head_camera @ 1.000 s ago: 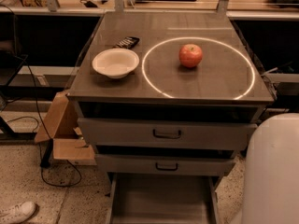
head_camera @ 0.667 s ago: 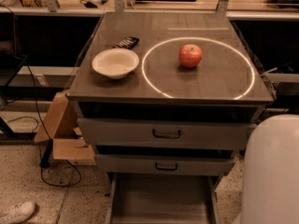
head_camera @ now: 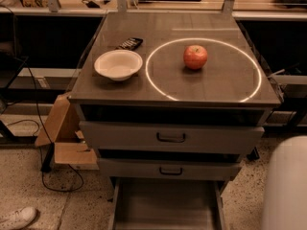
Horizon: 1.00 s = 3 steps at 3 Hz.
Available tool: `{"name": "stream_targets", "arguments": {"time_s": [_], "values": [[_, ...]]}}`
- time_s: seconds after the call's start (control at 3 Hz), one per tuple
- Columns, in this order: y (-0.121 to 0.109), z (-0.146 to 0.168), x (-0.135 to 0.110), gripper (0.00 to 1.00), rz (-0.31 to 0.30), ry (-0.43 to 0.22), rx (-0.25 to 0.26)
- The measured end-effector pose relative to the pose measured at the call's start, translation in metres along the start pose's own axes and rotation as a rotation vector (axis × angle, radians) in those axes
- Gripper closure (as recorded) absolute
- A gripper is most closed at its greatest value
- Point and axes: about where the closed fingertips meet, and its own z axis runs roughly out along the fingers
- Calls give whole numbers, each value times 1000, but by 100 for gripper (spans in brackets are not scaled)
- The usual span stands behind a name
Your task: Close bottom drawer
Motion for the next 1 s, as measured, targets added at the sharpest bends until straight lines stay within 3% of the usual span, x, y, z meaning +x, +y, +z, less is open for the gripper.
{"name": "stream_targets", "arguments": {"time_s": [0.33,1.0], "values": [[-6,11,2,100,76,-56,-16],[-10,25,1,100,107,-76,-30]]}}
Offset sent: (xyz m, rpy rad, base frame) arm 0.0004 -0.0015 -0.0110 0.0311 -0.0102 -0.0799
